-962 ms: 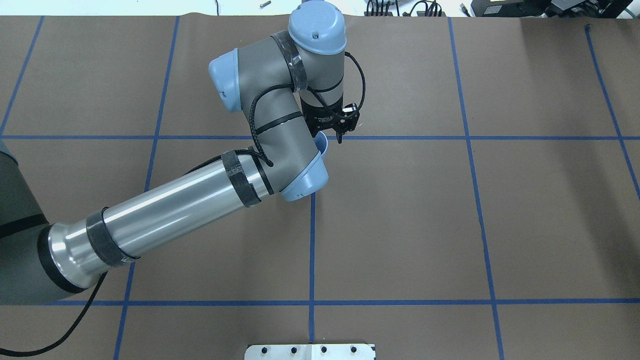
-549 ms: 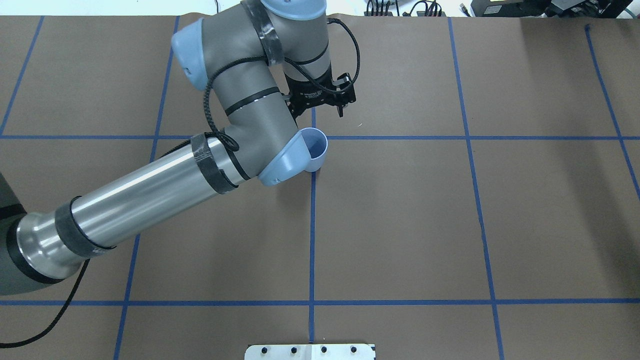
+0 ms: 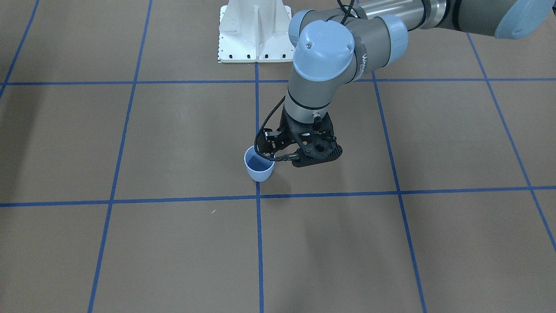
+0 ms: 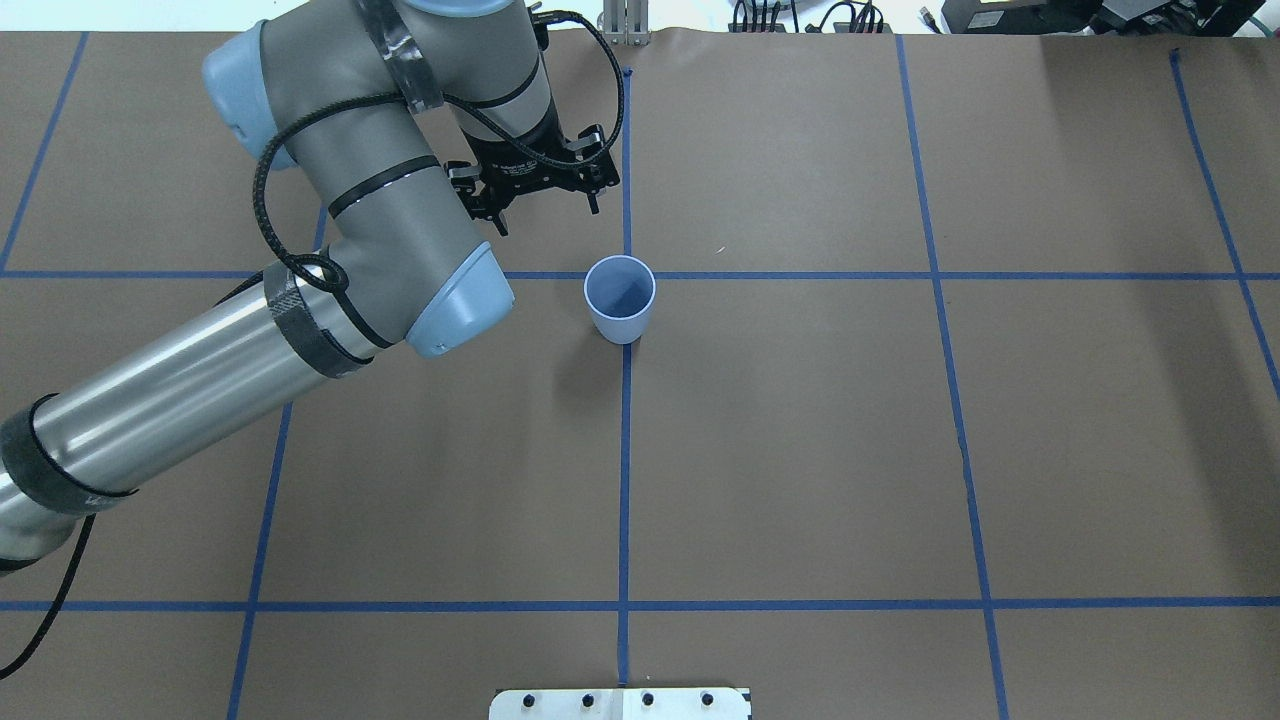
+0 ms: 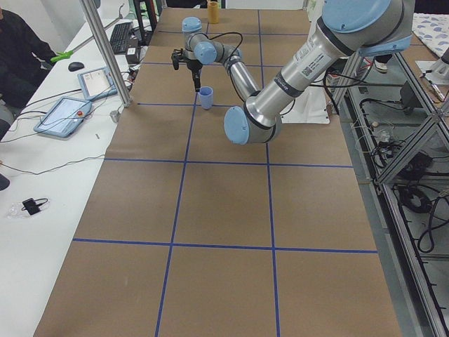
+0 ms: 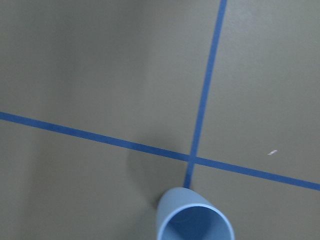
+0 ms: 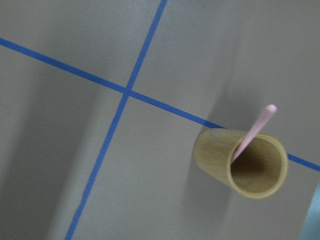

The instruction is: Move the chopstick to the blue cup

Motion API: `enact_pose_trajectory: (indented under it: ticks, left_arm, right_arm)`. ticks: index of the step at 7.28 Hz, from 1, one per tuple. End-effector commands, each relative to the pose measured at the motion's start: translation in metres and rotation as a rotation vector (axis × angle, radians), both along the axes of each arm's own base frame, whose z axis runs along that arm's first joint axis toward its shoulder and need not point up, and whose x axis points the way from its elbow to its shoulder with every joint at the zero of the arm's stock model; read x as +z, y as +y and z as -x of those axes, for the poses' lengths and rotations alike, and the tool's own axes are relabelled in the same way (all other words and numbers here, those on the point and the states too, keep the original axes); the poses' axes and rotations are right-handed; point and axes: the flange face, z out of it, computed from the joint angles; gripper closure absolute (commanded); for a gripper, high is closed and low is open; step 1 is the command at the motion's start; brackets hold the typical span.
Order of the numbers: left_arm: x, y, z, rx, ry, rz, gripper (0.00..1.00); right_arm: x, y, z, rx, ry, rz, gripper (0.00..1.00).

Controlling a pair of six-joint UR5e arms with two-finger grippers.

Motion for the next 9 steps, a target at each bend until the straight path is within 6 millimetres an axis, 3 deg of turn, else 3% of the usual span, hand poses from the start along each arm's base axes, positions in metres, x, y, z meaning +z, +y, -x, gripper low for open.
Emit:
enact_pose_trajectory:
  ticks: [1,3,7,9]
  left_arm:
    - [0.003,0.0,0.004,-0.004,-0.002,-0.005,0.02]
    - [0.006,-0.001,0.005,-0.008,-0.006,-0.002,0.02]
    - [0.017,0.001,0.008,-0.01,-0.013,-0.001,0.02]
    - [0.023,0.003,0.01,-0.011,-0.012,-0.001,0.02]
  right_arm:
    - [0.017,0.007,-0.037,0.021,0.037,-0.116,0.0]
    - [0.045,0.0,-0.05,0.054,0.106,-0.292,0.0]
    - [0.043,-0.004,-0.042,0.064,0.031,-0.381,0.0]
    - [0.078,-0.003,-0.036,0.064,0.017,-0.415,0.0]
